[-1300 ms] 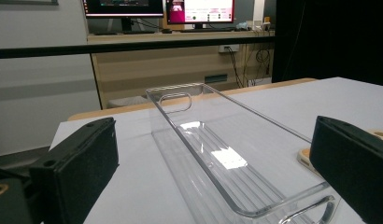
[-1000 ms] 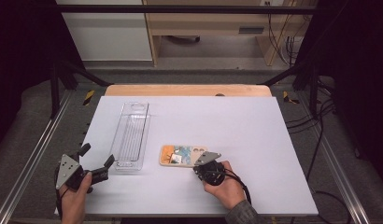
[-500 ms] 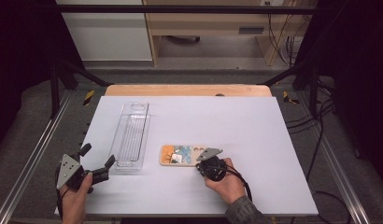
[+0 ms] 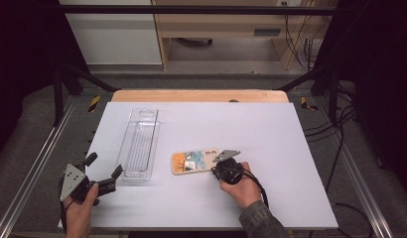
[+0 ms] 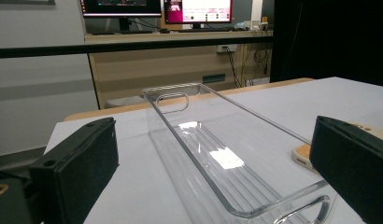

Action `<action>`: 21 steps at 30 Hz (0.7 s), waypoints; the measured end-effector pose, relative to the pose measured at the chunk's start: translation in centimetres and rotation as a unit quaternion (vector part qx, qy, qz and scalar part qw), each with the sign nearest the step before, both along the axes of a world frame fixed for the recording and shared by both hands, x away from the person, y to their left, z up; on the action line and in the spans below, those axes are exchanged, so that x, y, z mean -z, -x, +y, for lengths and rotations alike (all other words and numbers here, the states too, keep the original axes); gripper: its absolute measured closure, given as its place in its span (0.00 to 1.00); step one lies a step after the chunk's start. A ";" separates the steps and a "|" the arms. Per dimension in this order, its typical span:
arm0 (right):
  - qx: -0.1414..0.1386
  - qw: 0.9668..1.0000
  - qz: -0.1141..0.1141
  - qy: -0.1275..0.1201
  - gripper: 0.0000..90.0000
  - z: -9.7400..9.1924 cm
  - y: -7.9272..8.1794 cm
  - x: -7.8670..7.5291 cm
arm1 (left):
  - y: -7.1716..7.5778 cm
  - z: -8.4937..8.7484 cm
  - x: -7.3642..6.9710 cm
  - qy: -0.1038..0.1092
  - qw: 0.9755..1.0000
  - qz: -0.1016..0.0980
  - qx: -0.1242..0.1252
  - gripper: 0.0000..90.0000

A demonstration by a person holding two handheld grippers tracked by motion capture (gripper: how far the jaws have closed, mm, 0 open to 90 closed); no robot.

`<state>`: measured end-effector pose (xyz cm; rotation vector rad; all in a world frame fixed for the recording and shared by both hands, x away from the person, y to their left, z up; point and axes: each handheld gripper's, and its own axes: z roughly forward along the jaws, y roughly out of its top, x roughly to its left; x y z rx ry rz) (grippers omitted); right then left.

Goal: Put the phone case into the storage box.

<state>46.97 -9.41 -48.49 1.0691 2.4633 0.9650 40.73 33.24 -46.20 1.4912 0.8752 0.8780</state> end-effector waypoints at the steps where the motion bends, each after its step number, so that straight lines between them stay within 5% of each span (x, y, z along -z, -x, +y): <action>1: -0.001 1.000 -0.001 0.001 1.00 -0.1 -0.2 0.0 | 0.0 0.0 0.0 0.000 1.000 0.000 0.000 0.01; 15: 0.035 0.999 0.005 -0.040 1.00 -0.5 -1.9 0.4 | 0.0 -0.1 0.1 0.000 1.000 0.001 0.002 0.01; 21: 0.044 0.998 -0.002 -0.036 1.00 -0.4 -2.3 0.4 | 0.0 -0.2 0.1 -0.001 1.000 0.002 0.003 0.01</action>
